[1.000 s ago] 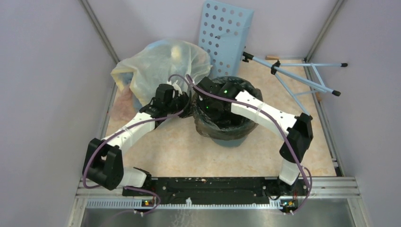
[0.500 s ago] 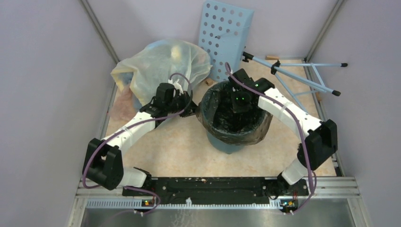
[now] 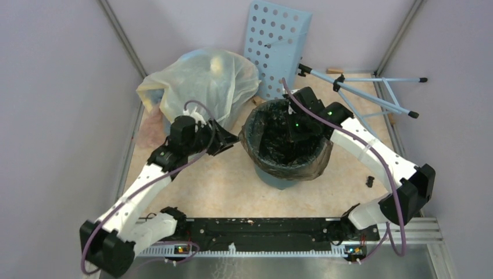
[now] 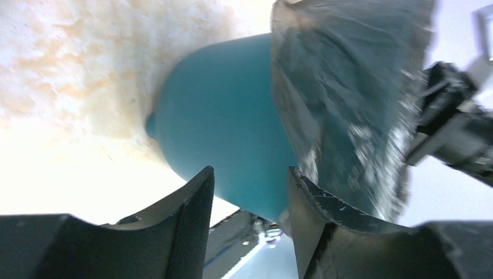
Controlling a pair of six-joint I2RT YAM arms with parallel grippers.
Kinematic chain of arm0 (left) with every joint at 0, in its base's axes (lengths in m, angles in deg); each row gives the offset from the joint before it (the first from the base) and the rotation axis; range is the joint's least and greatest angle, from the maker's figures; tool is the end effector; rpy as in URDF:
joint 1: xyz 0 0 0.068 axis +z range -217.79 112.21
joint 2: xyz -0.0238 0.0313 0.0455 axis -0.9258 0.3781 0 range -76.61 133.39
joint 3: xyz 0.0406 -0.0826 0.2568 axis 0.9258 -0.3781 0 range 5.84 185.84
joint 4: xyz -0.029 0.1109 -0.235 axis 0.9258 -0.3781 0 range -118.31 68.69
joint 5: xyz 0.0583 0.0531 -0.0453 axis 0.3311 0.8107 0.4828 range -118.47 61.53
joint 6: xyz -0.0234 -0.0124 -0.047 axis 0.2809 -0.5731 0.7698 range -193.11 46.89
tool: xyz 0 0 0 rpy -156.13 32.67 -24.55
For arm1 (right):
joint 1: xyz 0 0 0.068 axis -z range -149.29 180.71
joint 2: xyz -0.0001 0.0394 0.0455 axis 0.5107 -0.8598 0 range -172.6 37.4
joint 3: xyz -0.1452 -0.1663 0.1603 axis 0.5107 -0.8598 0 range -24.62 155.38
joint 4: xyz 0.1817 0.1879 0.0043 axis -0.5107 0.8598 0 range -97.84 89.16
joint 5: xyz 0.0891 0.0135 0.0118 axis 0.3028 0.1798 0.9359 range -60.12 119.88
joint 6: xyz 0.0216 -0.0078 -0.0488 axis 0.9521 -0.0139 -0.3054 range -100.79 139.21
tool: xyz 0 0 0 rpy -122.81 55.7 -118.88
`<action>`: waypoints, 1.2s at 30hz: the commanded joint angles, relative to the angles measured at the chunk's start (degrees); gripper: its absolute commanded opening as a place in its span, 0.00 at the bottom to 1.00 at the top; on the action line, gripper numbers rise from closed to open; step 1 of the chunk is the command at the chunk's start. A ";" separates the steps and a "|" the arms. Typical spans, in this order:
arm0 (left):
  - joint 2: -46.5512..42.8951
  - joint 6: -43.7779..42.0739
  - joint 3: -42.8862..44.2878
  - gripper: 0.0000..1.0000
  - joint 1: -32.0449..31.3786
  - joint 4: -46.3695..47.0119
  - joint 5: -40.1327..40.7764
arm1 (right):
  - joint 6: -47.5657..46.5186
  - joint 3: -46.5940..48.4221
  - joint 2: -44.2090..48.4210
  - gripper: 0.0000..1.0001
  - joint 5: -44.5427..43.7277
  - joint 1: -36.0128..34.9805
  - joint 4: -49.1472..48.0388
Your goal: Put the trash bags into the trash bin
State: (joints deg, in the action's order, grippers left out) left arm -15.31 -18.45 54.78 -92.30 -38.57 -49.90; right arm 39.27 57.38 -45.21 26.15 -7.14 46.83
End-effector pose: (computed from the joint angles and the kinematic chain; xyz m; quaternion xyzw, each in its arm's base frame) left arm 0.2117 -0.1109 0.2983 -0.1305 0.8444 -0.4387 0.2785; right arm 0.2335 0.1785 0.3426 -0.1379 0.9440 0.1171 0.2760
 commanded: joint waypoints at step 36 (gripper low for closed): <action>0.11 11.45 -8.33 0.00 -0.26 18.20 -5.25 | -3.97 -13.59 -2.68 0.00 5.60 -6.01 -2.73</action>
State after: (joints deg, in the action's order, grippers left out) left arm -16.38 -5.14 45.74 -92.32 -22.59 -54.56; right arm 35.31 40.33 -46.54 32.95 -12.69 42.20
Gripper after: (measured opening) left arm 0.014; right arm 0.003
